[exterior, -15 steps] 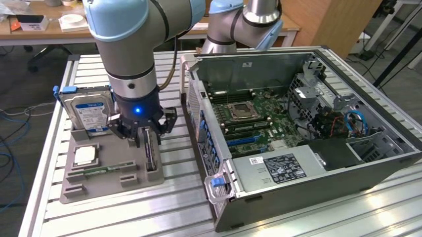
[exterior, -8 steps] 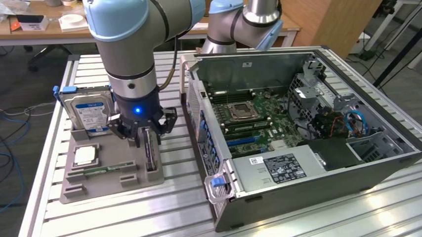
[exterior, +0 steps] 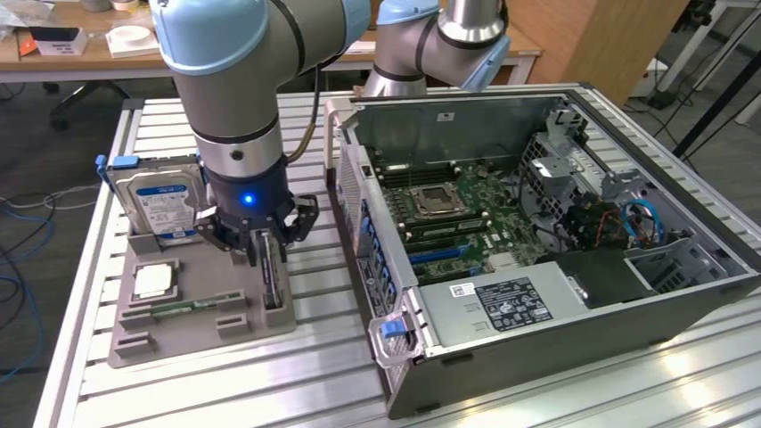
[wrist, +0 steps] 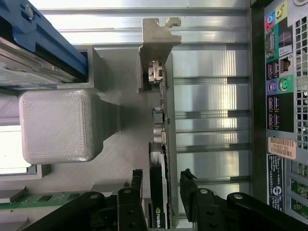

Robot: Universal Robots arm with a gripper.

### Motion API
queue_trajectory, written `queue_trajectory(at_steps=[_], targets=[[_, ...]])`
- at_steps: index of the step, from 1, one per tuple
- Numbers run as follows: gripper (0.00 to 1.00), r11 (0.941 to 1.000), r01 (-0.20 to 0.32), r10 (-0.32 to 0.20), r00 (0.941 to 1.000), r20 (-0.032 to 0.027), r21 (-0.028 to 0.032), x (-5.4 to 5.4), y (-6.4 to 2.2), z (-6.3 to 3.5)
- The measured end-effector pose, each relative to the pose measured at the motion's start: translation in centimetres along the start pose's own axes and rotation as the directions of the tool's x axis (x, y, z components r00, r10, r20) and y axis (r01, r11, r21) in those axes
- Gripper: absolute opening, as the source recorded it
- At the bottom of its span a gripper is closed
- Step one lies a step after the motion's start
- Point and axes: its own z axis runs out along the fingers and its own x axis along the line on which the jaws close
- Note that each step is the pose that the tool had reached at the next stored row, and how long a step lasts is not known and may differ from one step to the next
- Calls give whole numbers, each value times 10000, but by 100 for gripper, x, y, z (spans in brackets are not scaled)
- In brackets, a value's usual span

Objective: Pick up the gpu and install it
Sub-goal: 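Pick up the gpu and move the gpu toward the slot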

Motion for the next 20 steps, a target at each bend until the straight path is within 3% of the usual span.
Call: queue_trajectory(at_steps=[12, 13, 18, 19, 20], targets=[[43, 10000, 1, -1, 10000, 0, 0, 1, 20, 1], [36, 10000, 1, -1, 10000, 0, 0, 1, 20, 1], [35, 10000, 1, -1, 10000, -1, 0, 1, 20, 1], [28, 10000, 1, -1, 10000, -1, 0, 1, 20, 1], [28, 10000, 1, -1, 10000, 0, 0, 1, 20, 1]])
